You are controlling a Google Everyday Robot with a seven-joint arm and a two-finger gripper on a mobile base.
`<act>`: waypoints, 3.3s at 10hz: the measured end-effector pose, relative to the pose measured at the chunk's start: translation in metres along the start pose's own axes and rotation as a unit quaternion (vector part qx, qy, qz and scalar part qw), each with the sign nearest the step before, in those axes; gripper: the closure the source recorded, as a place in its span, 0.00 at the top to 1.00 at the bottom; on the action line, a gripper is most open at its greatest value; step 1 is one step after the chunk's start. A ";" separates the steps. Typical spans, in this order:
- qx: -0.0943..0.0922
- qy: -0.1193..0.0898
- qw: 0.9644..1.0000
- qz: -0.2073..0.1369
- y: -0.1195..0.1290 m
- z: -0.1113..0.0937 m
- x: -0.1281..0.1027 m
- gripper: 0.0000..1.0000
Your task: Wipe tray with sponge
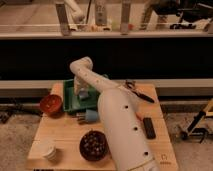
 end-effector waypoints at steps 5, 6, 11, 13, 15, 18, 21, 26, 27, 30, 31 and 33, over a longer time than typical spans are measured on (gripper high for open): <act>-0.008 -0.007 1.000 -0.027 0.006 -0.011 -0.042 0.00; -0.008 -0.007 1.000 -0.020 0.016 -0.013 -0.049 0.00; -0.018 -0.002 0.999 0.031 0.076 -0.026 -0.072 0.00; -0.018 0.001 0.998 0.057 0.101 -0.030 -0.066 0.00; -0.019 0.000 0.997 0.070 0.116 -0.026 -0.045 0.00; -0.017 -0.002 0.998 0.067 0.111 -0.012 -0.003 0.00; -0.002 0.001 0.999 0.032 0.065 -0.001 0.022 0.00; 0.017 -0.001 0.998 -0.067 -0.015 -0.004 -0.008 0.00; 0.018 -0.002 0.997 -0.076 -0.020 -0.007 -0.018 0.00; 0.016 -0.002 0.996 -0.085 -0.016 -0.016 -0.042 0.00; 0.012 -0.001 0.997 -0.076 -0.005 -0.020 -0.051 0.00; 0.001 0.000 0.999 -0.051 0.024 -0.027 -0.067 0.00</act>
